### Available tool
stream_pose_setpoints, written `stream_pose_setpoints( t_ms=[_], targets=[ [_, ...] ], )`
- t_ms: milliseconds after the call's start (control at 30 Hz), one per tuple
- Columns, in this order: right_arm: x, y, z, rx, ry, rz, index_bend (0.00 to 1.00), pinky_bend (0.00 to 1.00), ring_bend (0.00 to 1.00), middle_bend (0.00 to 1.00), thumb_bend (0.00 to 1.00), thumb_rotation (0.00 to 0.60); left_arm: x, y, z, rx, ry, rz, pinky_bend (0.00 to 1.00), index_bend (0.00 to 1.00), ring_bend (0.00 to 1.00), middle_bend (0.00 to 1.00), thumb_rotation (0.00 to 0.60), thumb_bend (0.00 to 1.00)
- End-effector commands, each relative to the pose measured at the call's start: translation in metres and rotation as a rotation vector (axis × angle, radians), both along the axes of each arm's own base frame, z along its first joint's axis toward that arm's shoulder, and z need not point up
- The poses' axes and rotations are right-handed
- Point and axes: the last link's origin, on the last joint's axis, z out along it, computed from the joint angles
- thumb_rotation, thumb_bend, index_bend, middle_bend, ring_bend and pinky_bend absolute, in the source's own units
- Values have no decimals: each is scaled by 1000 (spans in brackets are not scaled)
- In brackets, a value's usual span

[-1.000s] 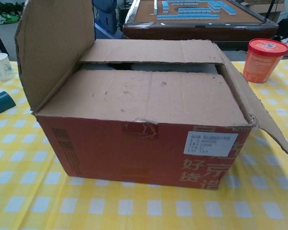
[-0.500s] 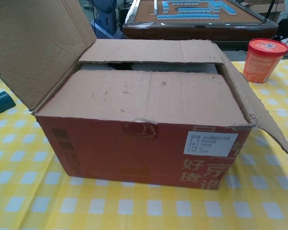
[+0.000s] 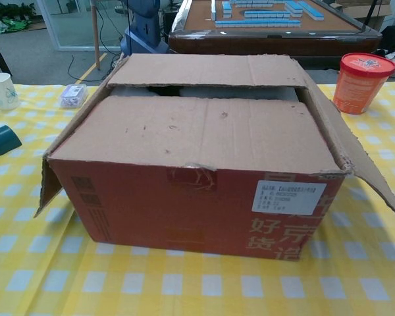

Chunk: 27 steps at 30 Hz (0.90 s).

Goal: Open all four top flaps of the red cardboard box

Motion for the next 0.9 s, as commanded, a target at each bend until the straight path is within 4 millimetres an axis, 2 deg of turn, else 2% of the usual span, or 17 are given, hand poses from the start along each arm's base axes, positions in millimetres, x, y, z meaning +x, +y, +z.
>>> stream_pose_setpoints(
  t_ms=[33, 133, 267, 467, 700, 900],
  targets=[
    [3, -2, -2, 7, 6, 7, 241, 144, 230, 355, 339, 600, -10, -3, 0, 10, -23, 36, 0, 557, 191, 512, 312, 235],
    [6, -5, -5, 16, 22, 19, 241, 146, 230, 355, 342, 600, -22, -5, 1, 30, -57, 69, 0, 524, 191, 511, 314, 234],
    [12, -11, -11, 33, 36, 19, 241, 147, 230, 337, 343, 600, -36, -12, 3, 66, -90, 92, 0, 490, 191, 488, 355, 234],
    [21, -22, -20, 46, 60, 14, 217, 147, 230, 296, 343, 600, -54, -26, 8, 110, -133, 115, 0, 443, 191, 448, 355, 234],
    [30, -43, -35, 69, 79, -10, 144, 147, 185, 222, 343, 600, -77, -38, 8, 103, -126, 169, 0, 436, 191, 446, 356, 234],
    [45, -66, -50, 90, 101, -6, 97, 147, 150, 167, 342, 600, -87, -45, 9, 101, -122, 191, 0, 435, 191, 446, 353, 234]
  ],
)
